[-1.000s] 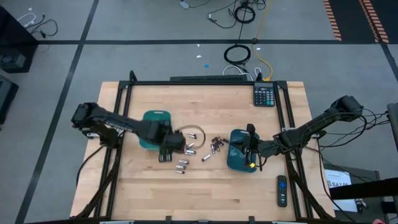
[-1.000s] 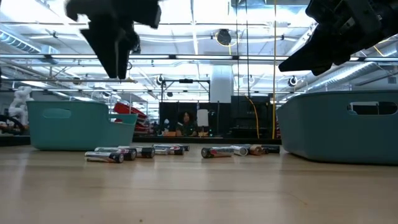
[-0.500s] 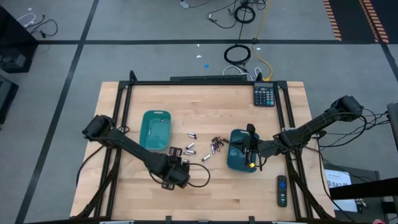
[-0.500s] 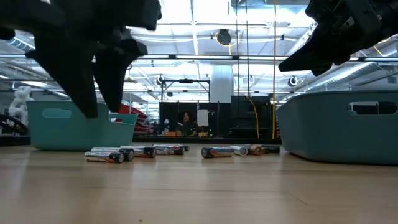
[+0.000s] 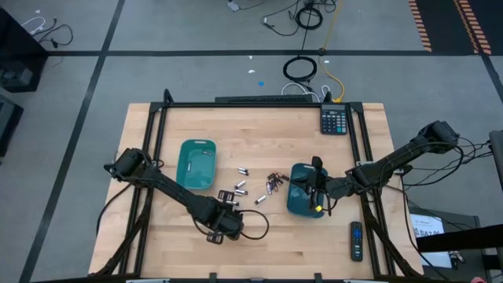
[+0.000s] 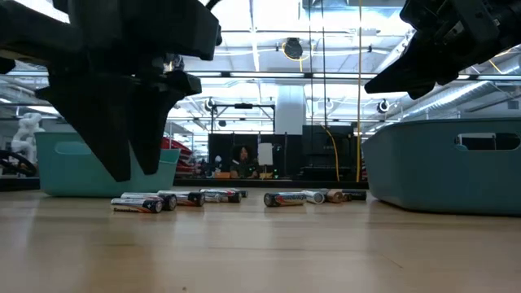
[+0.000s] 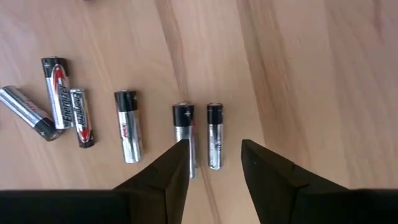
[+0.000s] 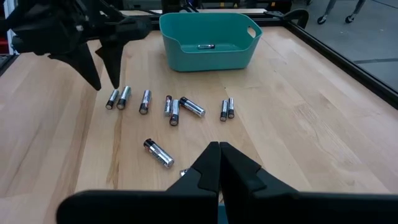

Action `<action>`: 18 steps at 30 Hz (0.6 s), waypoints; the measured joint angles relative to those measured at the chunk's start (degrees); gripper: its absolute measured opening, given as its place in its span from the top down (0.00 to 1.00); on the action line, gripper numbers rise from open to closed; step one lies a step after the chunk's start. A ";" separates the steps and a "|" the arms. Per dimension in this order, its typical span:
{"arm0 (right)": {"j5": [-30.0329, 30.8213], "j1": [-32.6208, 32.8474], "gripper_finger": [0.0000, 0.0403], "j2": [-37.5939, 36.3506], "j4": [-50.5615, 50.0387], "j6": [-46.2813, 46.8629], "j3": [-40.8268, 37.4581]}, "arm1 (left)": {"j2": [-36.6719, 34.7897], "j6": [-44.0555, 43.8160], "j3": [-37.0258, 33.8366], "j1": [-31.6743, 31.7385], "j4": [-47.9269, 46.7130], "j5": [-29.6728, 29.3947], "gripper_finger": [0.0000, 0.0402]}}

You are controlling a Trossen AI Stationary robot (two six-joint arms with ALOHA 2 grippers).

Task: Sort batteries
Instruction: Put the silver battery into the green bin

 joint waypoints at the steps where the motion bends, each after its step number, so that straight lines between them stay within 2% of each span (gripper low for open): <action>1: 0.00 0.00 1.00 0.00 -0.02 -0.02 0.00 | -0.02 0.00 0.00 0.00 0.04 0.02 0.61; 7: 0.02 0.00 1.00 0.00 0.02 -0.02 0.00 | -0.02 -0.65 -1.65 -0.06 3.62 0.51 0.62; 18: 0.00 0.00 1.00 0.00 0.47 -0.07 0.00 | 1.17 -1.64 -1.92 -0.24 4.07 -0.94 0.62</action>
